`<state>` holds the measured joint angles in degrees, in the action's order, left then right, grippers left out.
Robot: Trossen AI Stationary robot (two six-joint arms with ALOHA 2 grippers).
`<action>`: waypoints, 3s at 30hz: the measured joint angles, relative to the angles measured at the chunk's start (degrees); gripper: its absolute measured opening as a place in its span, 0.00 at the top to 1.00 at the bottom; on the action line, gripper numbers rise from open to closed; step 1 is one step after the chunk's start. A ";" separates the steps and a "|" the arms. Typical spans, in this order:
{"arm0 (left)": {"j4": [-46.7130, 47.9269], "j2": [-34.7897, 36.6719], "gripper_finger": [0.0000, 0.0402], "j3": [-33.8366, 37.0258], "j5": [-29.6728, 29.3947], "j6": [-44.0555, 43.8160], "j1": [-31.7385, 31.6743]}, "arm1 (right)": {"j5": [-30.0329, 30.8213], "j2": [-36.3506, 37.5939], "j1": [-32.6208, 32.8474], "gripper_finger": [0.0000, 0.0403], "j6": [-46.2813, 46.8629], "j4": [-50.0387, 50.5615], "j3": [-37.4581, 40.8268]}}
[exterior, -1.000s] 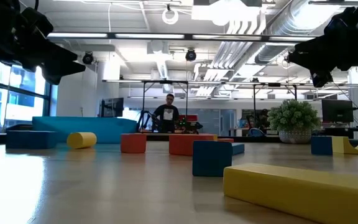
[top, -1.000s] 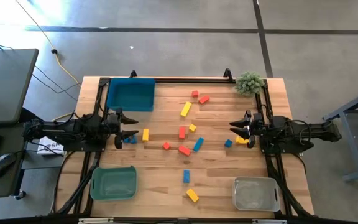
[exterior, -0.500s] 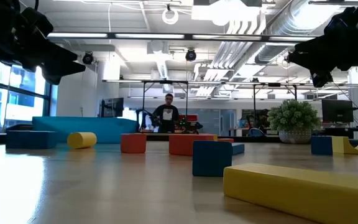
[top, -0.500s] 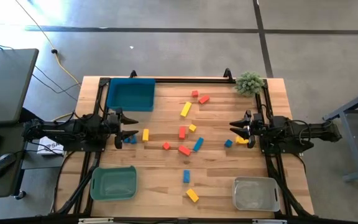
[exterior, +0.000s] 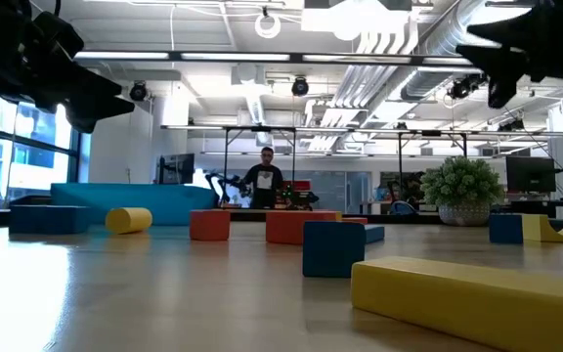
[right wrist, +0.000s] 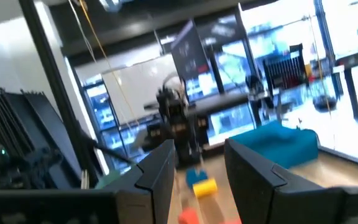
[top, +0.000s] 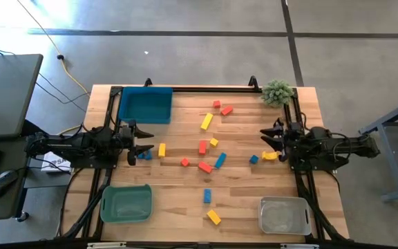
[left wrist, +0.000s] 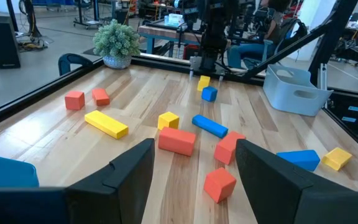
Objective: Sort & place blocks by color
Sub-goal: Put the blue block into the white bin
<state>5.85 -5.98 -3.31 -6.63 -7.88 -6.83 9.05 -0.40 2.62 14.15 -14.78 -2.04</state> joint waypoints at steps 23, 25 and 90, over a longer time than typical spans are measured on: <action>-0.02 0.00 0.47 0.02 0.02 0.00 0.00 | 16.02 -13.39 -0.01 0.45 4.63 47.57 -36.41; 0.00 -0.02 0.47 0.01 0.01 0.00 0.00 | 16.04 -17.38 -0.01 0.45 8.55 53.17 -39.16; -6.98 -0.01 0.47 0.02 0.02 -15.98 0.01 | -10.16 -86.69 0.00 0.45 27.99 66.28 -46.32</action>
<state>-1.14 -5.98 -3.29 -6.61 -23.86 -6.83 -1.10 -87.09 2.62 42.14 51.50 -48.36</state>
